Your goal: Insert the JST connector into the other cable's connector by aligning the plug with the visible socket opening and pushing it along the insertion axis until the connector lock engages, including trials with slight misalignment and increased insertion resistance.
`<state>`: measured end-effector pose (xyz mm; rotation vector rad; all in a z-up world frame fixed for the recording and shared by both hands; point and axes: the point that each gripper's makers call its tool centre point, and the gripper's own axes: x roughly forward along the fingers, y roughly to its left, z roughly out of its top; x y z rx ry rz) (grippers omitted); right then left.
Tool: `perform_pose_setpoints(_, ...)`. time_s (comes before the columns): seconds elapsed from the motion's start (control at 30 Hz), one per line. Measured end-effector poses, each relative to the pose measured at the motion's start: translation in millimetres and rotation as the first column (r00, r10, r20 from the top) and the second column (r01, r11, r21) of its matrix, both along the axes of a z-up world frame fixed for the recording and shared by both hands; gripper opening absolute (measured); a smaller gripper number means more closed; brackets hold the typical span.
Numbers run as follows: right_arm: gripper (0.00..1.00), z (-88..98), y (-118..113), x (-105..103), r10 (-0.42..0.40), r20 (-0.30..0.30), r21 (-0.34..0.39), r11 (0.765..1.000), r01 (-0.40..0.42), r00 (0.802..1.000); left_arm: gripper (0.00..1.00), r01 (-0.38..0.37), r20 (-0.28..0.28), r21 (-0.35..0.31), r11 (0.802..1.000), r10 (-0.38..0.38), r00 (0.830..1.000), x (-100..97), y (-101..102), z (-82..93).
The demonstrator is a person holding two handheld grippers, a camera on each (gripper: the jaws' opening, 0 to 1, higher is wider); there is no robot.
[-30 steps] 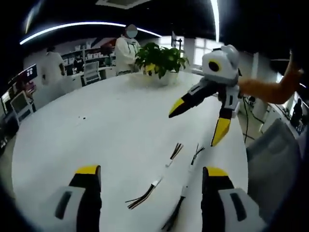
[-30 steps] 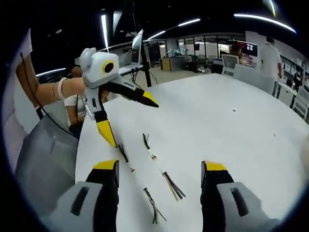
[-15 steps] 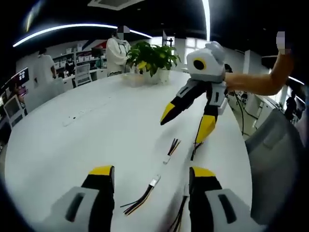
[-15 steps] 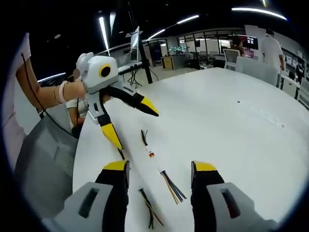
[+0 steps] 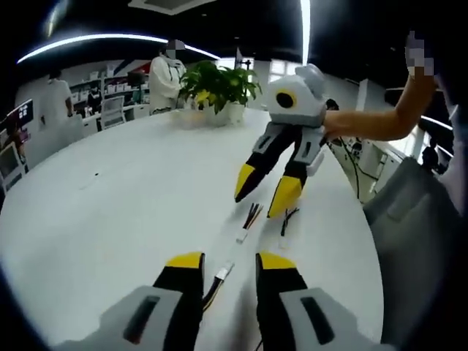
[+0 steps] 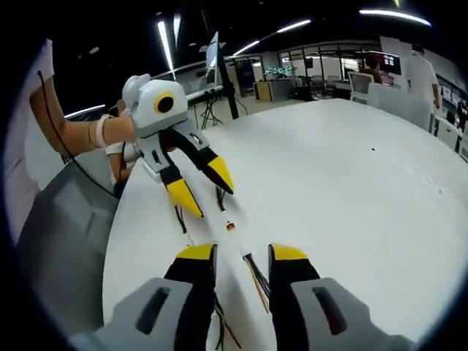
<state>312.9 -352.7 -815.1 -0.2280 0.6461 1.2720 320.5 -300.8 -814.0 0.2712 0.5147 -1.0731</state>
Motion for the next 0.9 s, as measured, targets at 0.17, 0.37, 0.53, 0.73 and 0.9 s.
perform_pose_setpoints(0.17, 0.16, -7.0, 4, -5, 0.042, 0.005, -0.021, 0.999, -0.042, 0.999, 0.12, 0.034, -0.032, 0.029, 0.999, -0.033, 0.999, -10.4, -1, -6.2)
perform_pose_setpoints(0.37, 0.13, -8.1, 6, -3, 0.056, 0.028, -0.022, 0.998, -0.055, 0.998, 0.15, 0.046, -0.060, 0.098, 0.994, -0.040, 0.997, -11.2, 5, -22.4)
perform_pose_setpoints(0.53, 0.12, -10.6, 7, -4, 0.095, 0.039, -0.027, 0.995, -0.094, 0.995, 0.15, 0.033, -0.035, 0.093, 0.995, -0.030, 0.999, -7.0, 4, -21.9)
perform_pose_setpoints(0.73, 0.11, -16.8, 8, -2, 0.122, 0.050, -0.048, 0.992, -0.120, 0.991, 0.10, 0.042, -0.034, 0.095, 0.995, -0.039, 0.999, -4.5, 2, -25.2)
perform_pose_setpoints(0.9, 0.11, -22.0, 7, 0, 0.132, 0.056, -0.069, 0.989, -0.128, 0.990, 0.08, 0.057, -0.024, 0.088, 0.994, -0.055, 0.998, -3.9, 0, -25.9)
